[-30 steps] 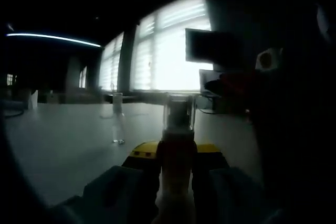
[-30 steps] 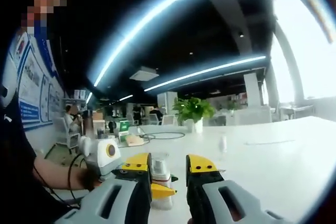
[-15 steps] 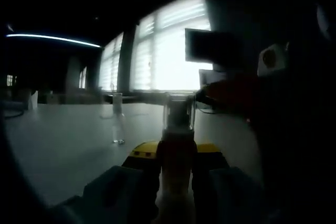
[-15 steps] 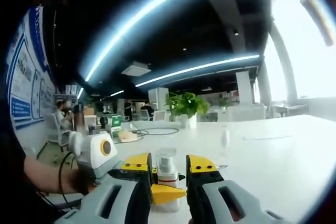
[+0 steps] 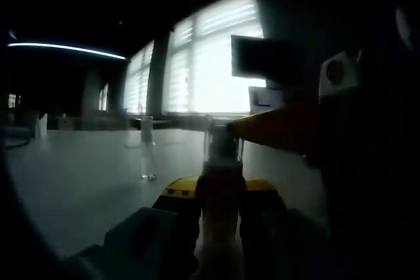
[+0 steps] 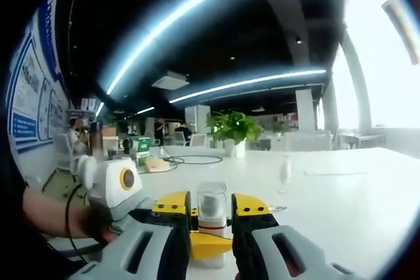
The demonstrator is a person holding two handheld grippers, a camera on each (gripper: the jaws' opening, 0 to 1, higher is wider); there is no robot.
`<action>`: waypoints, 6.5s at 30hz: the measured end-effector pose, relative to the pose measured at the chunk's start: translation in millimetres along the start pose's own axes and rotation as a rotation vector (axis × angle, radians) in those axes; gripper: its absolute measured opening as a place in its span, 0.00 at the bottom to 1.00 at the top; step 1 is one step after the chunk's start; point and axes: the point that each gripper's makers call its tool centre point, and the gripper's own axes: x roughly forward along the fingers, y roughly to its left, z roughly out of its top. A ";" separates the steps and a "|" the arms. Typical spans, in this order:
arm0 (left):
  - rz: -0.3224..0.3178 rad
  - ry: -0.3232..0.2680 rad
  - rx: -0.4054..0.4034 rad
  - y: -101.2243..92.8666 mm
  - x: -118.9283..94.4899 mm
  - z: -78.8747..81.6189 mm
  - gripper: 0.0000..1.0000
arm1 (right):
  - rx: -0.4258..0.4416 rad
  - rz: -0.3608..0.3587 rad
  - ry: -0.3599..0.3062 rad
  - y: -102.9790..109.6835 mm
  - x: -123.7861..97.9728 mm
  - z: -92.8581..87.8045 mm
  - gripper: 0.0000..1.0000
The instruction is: Clamp pump bottle remove cover press pump head put on cover
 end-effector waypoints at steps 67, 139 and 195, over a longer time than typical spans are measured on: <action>0.002 -0.001 0.010 -0.8 -0.7 0.8 0.13 | -0.023 -0.011 -0.057 -4.6 2.5 28.8 0.13; 0.019 -0.002 0.016 2.1 -1.0 0.8 0.13 | 0.027 -0.293 0.131 -147.0 -64.7 -45.3 0.13; 0.021 -0.003 0.024 3.1 -1.5 0.2 0.13 | 0.034 -0.260 0.324 -147.9 -67.6 -97.1 0.13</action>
